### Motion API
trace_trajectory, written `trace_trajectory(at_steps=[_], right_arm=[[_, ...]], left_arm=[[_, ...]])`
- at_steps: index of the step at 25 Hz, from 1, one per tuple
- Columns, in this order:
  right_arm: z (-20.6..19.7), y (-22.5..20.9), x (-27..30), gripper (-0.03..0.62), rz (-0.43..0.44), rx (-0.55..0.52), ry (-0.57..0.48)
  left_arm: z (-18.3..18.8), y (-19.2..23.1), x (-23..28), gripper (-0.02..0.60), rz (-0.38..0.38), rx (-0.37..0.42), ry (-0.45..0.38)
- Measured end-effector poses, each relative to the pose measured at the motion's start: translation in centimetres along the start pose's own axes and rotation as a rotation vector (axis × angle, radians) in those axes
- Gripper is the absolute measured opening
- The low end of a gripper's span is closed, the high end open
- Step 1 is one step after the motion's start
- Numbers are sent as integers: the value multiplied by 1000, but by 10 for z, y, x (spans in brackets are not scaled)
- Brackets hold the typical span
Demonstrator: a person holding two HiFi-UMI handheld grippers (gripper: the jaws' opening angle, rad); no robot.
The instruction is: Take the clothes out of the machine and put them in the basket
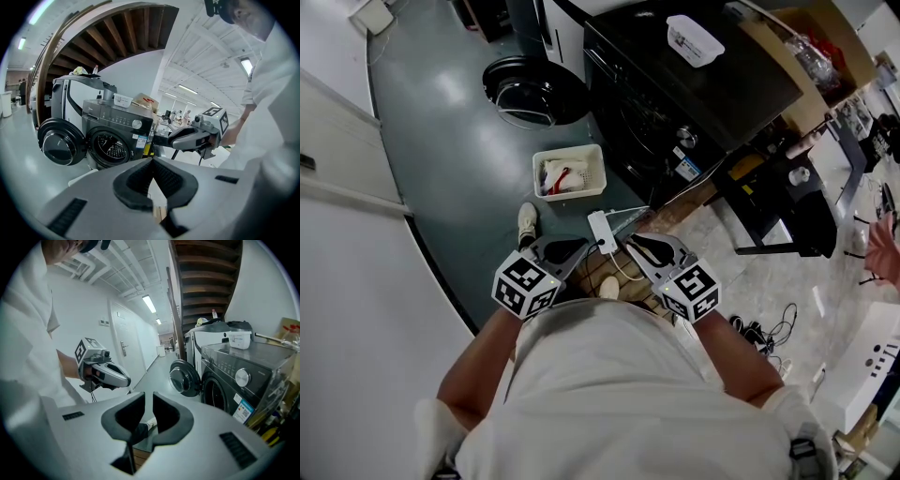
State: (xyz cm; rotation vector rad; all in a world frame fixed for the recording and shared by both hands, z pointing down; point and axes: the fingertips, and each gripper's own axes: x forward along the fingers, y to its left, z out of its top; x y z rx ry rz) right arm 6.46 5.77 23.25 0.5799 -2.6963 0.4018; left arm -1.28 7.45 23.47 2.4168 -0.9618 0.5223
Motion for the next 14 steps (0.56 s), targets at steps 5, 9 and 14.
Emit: trace_trajectory(at_steps=[5, 9, 14], right_arm=[[-2, -2, 3, 55, 2, 11, 3], [-5, -7, 7, 52, 4, 15, 4], [-5, -14, 16, 52, 0, 21, 3]], left_arm=[[-4, 2, 1, -2, 10, -7, 9], [-6, 4, 1, -2, 18, -13, 12], [-9, 11, 2, -2, 27, -16, 18]])
